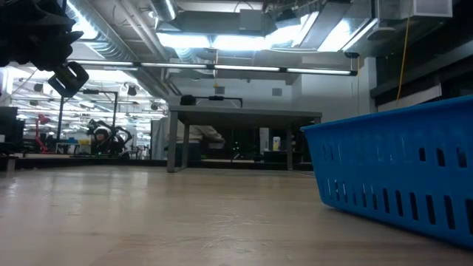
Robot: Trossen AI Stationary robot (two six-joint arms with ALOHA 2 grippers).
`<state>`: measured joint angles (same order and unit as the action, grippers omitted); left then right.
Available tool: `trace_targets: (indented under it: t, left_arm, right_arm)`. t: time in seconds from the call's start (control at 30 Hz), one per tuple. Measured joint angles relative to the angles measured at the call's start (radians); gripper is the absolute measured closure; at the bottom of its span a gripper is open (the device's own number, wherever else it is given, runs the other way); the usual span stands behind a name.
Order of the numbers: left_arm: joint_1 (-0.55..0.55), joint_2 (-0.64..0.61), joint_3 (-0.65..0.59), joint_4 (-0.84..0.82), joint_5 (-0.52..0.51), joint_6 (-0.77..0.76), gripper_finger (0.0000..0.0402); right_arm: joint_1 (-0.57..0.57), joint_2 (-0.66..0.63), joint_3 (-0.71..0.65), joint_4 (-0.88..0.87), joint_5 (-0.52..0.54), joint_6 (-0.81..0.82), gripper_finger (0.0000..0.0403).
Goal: Pick & Place Office Desk Supplies
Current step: Put the yellow spring keychain into the yellow bin
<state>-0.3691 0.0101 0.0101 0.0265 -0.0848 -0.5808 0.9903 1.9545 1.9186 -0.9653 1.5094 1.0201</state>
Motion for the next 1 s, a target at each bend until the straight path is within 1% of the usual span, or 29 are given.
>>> trace_targets:
  t: [0.13, 0.2, 0.27, 0.33, 0.4, 0.43, 0.5, 0.57, 0.6, 0.63, 0.67, 0.77, 0.83, 0.9, 1.0]
  left_arm:
    - [0.000, 0.000, 0.000, 0.000, 0.000, 0.000, 0.0347]
    - [0.000, 0.000, 0.000, 0.000, 0.000, 0.000, 0.0347]
    - [0.000, 0.000, 0.000, 0.000, 0.000, 0.000, 0.0347]
    - [0.000, 0.000, 0.000, 0.000, 0.000, 0.000, 0.0347]
    - [0.000, 0.000, 0.000, 0.000, 0.000, 0.000, 0.0347]
    - [0.000, 0.000, 0.000, 0.000, 0.000, 0.000, 0.0347]
    - [0.000, 0.000, 0.000, 0.000, 0.000, 0.000, 0.0347]
    - [0.000, 0.000, 0.000, 0.000, 0.000, 0.000, 0.0347]
    - [0.000, 0.000, 0.000, 0.000, 0.000, 0.000, 0.0347]
    - [0.000, 0.000, 0.000, 0.000, 0.000, 0.000, 0.0347]
    - [0.000, 0.000, 0.000, 0.000, 0.000, 0.000, 0.0347]
    - [0.000, 0.000, 0.000, 0.000, 0.000, 0.000, 0.0347]
    - [0.000, 0.000, 0.000, 0.000, 0.000, 0.000, 0.0347]
    - [0.000, 0.000, 0.000, 0.000, 0.000, 0.000, 0.0347]
    - [0.000, 0.000, 0.000, 0.000, 0.000, 0.000, 0.0347]
  right_arm:
    - [0.040, 0.000, 0.000, 0.025, 0.033, -0.007, 0.0397]
    - [0.061, 0.000, 0.000, 0.078, 0.035, -0.041, 0.0397]
    - [0.083, 0.003, 0.000, 0.183, 0.030, -0.137, 0.0397]
    - [0.098, 0.014, 0.001, 0.345, -0.002, -0.298, 0.0397]
    - [0.103, 0.032, 0.001, 0.551, -0.074, -0.501, 0.0398]
    - [0.103, 0.043, 0.001, 0.674, -0.133, -0.619, 0.0398]
    - [0.096, 0.065, 0.001, 0.934, -0.284, -0.874, 0.0398]
    - [0.091, 0.087, 0.001, 1.169, -0.455, -1.094, 0.0398]
    - [0.090, 0.094, 0.001, 1.230, -0.529, -1.174, 0.0398]
    - [0.090, 0.097, 0.002, 1.252, -0.586, -1.225, 0.0398]
    - [0.093, 0.098, 0.002, 1.250, -0.611, -1.251, 0.0398]
    - [0.109, 0.098, 0.002, 1.148, -0.645, -1.258, 0.0398]
    - [0.117, 0.098, 0.002, 1.027, -0.681, -1.171, 0.0398]
    - [0.122, 0.099, 0.002, 0.896, -0.713, -1.009, 0.0398]
    - [0.125, 0.100, 0.002, 0.682, -0.697, -0.663, 0.0397]
